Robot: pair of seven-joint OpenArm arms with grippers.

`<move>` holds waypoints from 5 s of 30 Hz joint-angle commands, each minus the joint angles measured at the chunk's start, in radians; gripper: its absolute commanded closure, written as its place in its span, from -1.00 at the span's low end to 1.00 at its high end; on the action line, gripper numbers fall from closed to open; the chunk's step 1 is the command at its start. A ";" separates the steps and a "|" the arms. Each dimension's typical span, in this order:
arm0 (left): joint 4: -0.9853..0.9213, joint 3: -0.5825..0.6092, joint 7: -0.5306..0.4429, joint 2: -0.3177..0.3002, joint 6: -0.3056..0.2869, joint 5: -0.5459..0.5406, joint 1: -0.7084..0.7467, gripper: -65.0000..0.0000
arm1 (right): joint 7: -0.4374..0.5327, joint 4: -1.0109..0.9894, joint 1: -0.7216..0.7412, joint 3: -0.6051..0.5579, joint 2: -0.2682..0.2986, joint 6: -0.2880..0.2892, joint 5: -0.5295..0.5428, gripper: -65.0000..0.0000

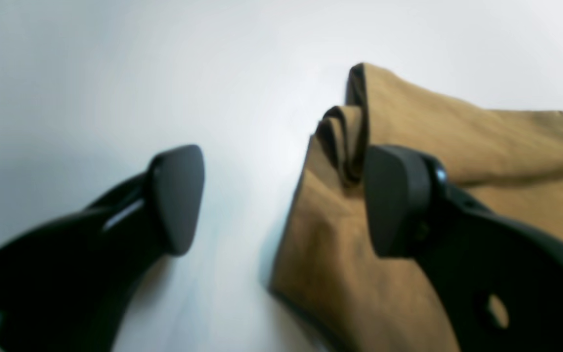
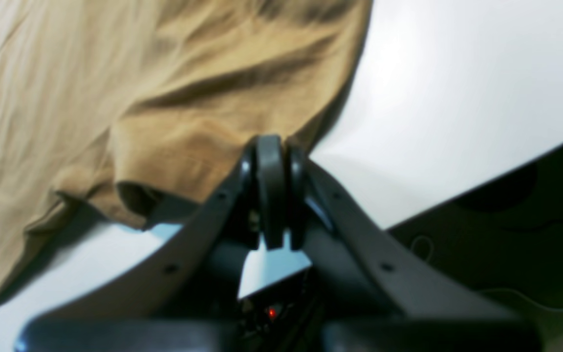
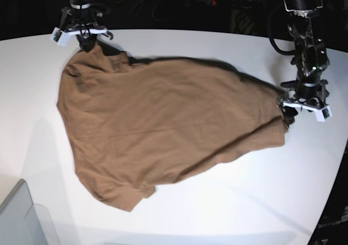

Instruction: Layout the t-shirt on the table in an organized manner, then fold the t-shirt properly

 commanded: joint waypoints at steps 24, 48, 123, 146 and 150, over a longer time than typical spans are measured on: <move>-0.402 0.150 -0.029 -0.025 -0.007 0.007 -0.409 -0.51 | 0.016 0.039 -0.028 0.006 0.068 0.010 0.006 0.45; -0.281 0.222 -0.035 -0.041 0.000 0.002 -0.476 1.00 | 0.013 -0.010 0.023 0.001 0.097 0.010 0.003 0.44; -0.146 -0.217 0.019 0.199 -0.009 -0.226 -0.099 0.63 | 0.013 0.004 0.098 -0.419 0.359 0.010 0.001 0.44; -0.046 0.279 0.028 0.227 0.003 0.225 -0.396 0.98 | 0.013 0.002 0.100 -0.418 0.399 0.010 0.001 0.44; -0.231 0.397 0.029 0.295 0.003 0.395 -0.493 0.95 | 0.013 0.002 0.100 -0.418 0.399 0.010 0.001 0.44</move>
